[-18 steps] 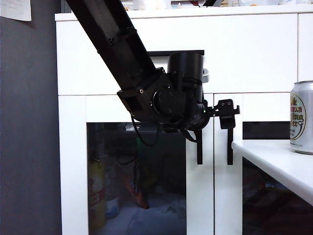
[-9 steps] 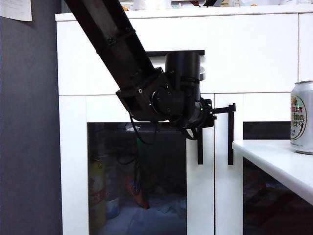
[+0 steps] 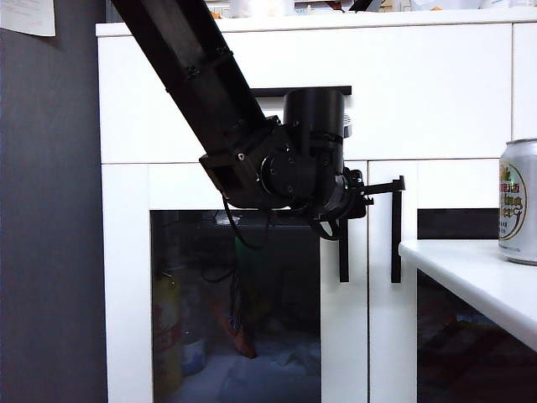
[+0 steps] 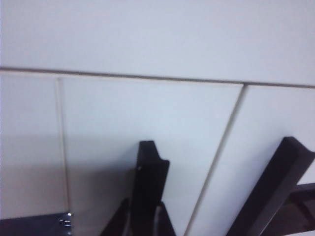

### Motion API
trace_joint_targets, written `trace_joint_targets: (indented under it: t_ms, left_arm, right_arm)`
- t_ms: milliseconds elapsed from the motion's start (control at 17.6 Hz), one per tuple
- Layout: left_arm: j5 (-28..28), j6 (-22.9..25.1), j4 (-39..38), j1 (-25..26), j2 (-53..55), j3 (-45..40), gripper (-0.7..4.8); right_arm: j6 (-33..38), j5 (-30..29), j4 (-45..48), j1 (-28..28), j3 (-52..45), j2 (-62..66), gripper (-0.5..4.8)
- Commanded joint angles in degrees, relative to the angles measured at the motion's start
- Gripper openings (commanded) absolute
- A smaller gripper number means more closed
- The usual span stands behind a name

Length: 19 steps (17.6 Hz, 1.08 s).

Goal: Open the left door of the white cabinet, pick up a can of beverage from the table on the right, place it inside the cabinet, and finally close the cabinet door.

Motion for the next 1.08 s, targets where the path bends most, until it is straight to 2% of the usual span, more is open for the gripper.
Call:
trace_joint_targets:
  t_ms: [57,397,623,794,1077]
  left_arm:
    - [1.57,-1.70,1.95,-0.33,-0.22,0.39,-0.05]
    - [1.51,-1.68,1.97,-0.79,-0.26,0.39,-0.05]
    - [1.38,-1.05,1.60,-2.89,-0.31,0.37,-0.05]
    - [0.81,2.32,1.42,-4.11,-0.33,0.31,-0.05]
    - [0.02,2.16,-0.42,-5.53,-2.54,0.22,-0.05]
  right_arm:
    - [0.07,0.13,1.73,0.09,0.22,-0.07,3.68]
    - [0.09,0.09,1.86,0.07,0.24,-0.09,3.68]
    - [0.07,0.11,2.49,0.07,0.24,-0.28,3.68]
    - [0.09,-0.07,2.49,0.07,0.22,-0.46,3.68]
    - [0.07,-0.07,2.95,0.07,0.22,-0.98,3.68]
